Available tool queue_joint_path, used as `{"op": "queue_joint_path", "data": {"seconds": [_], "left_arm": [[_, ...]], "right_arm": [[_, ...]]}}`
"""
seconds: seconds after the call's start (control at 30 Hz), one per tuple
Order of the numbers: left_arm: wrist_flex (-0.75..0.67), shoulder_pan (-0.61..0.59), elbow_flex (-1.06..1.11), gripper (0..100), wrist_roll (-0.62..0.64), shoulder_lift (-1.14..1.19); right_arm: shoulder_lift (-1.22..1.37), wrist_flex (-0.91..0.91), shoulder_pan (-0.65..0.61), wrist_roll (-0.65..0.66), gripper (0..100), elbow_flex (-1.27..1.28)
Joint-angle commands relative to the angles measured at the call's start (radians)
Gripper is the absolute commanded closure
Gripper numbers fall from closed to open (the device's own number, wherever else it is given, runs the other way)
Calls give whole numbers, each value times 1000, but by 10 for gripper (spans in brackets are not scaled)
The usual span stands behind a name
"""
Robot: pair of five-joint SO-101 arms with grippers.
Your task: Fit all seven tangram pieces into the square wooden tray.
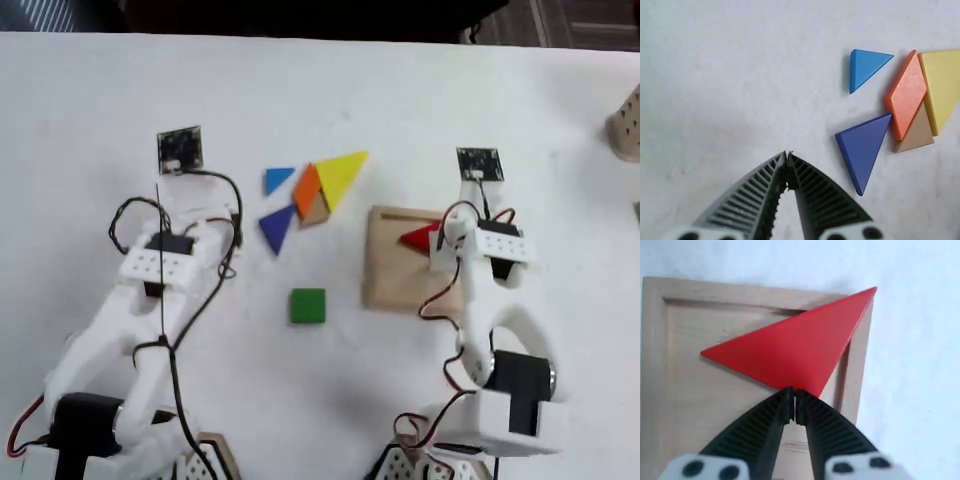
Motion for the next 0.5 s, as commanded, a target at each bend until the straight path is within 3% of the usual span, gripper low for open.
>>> {"op": "queue_joint_path", "data": {"seconds": [0.0,0.1,0.47], "left_arm": [[-29,-10,-6,979,-8,-44],[-29,-10,-6,979,-8,-44],[-29,-10,-6,979,-8,-44]], "right_arm": [[18,19,10,-14,981,-86],[19,45,44,-75,981,-117],[18,35,93,-95,981,-121]]}}
